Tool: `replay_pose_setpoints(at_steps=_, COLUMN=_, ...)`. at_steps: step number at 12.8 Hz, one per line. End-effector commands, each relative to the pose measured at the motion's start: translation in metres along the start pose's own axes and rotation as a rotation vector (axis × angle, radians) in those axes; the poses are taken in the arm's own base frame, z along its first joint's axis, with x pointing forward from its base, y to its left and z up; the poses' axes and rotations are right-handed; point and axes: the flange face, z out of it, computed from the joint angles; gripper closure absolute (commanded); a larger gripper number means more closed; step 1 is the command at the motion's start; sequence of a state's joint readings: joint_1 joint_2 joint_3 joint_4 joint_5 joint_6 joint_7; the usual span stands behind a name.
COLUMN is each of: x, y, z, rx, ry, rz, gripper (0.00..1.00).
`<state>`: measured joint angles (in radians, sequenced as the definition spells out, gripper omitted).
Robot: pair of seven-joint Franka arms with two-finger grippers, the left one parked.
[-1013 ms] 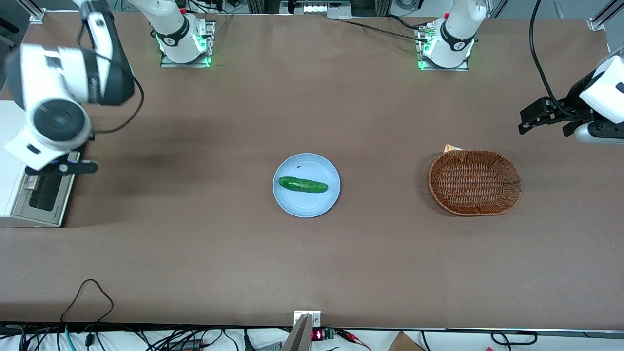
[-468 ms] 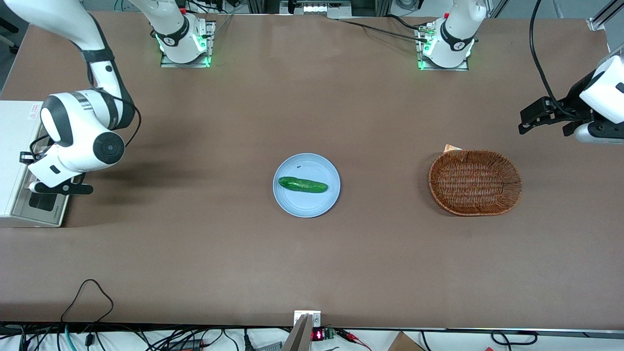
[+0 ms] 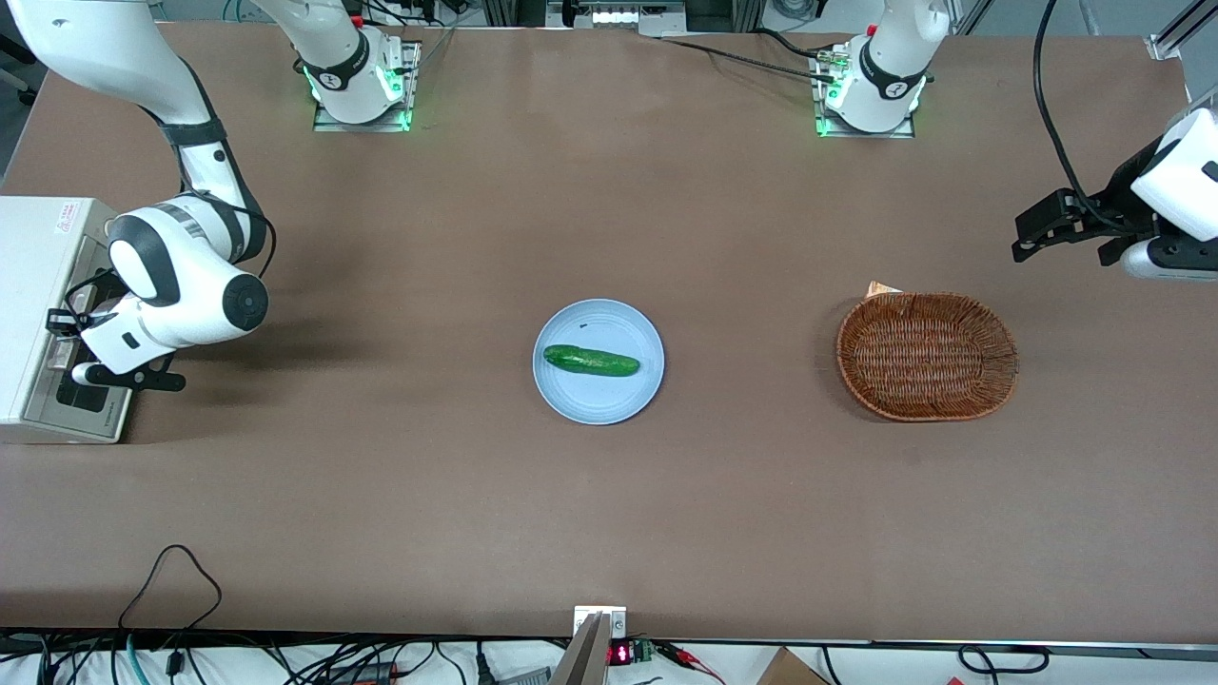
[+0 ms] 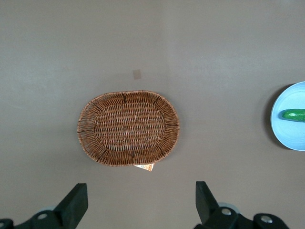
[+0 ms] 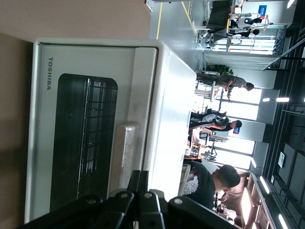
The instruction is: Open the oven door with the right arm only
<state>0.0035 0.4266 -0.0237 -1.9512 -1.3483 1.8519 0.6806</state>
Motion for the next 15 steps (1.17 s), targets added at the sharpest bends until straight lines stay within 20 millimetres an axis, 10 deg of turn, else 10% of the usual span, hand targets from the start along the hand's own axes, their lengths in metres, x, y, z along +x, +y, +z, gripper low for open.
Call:
replay_pose_setpoints(at_steps=1, x=-0.001, y=0.003, z=0.005, rx=-0.025, ry=0.008, rz=0.030, gripper=0.99)
replay_pose_setpoints(at_steps=15, x=-0.010, y=-0.021, z=0.015, rx=-0.016, ry=-0.015, rz=0.103, gripper=1.00)
